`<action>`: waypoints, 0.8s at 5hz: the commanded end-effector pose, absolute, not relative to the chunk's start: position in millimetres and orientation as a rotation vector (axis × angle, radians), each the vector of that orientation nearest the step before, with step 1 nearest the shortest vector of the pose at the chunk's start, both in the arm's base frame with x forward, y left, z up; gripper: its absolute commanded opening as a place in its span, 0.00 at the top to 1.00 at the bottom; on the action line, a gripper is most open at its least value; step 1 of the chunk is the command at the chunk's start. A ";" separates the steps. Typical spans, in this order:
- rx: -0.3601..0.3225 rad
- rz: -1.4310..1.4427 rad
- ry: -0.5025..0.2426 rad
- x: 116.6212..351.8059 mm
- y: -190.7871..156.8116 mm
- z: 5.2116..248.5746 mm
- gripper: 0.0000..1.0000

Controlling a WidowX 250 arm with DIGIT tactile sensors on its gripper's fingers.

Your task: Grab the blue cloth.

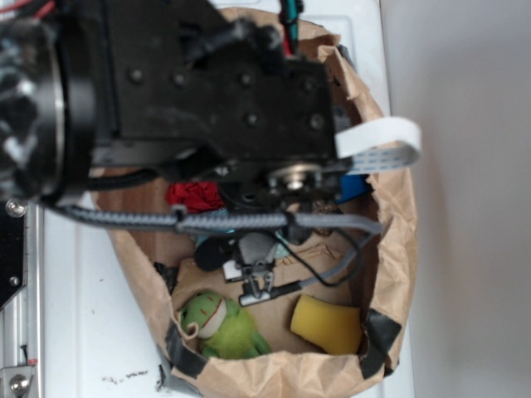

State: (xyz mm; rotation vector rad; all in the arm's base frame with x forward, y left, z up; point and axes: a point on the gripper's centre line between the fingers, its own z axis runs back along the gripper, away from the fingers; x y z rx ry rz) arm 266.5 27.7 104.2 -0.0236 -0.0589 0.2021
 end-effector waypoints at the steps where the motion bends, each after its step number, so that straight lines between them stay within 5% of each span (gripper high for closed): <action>1: -0.019 0.209 -0.152 270.8 34.0 126.9 0.00; 3: -0.019 0.209 -0.152 270.8 34.0 126.9 0.00; 4: 0.001 0.226 -0.189 273.3 25.8 102.0 0.00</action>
